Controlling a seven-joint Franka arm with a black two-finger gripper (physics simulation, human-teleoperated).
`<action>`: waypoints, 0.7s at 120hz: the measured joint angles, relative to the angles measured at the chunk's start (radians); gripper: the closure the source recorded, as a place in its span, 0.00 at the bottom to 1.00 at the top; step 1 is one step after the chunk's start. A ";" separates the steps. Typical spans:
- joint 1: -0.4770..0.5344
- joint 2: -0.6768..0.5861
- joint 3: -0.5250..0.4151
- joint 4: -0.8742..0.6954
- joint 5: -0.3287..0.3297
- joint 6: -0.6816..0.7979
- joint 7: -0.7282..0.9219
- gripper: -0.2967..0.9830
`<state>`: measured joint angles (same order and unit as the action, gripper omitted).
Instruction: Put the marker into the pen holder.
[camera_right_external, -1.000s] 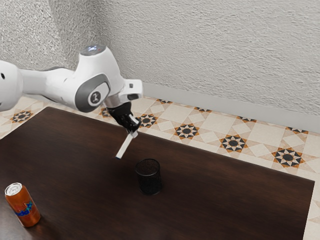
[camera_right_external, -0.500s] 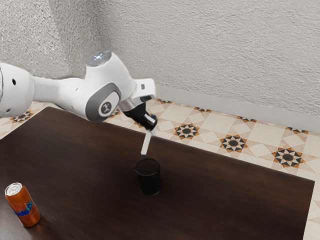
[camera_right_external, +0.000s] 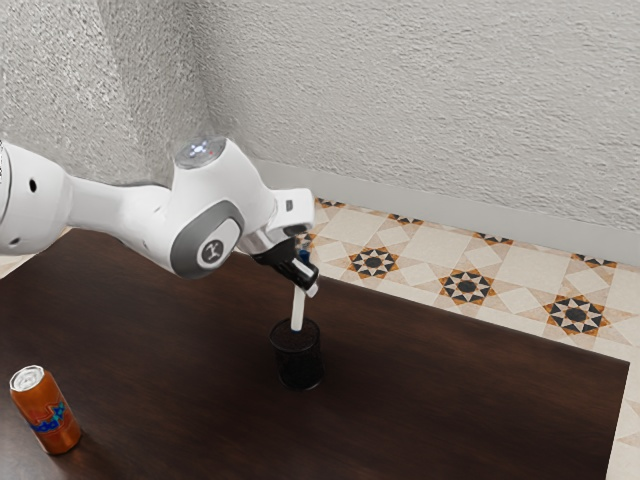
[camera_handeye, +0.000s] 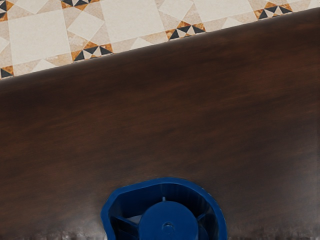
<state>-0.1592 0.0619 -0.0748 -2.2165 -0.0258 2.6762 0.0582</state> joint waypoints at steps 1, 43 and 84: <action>0.000 0.000 0.000 -0.003 0.000 0.001 0.000 0.82; 0.001 0.005 -0.008 -0.094 -0.018 0.054 0.018 0.64; -0.003 -0.023 0.078 0.480 0.028 -0.649 0.127 0.31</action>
<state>-0.1625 0.0385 0.0037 -1.7364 0.0020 2.0277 0.1853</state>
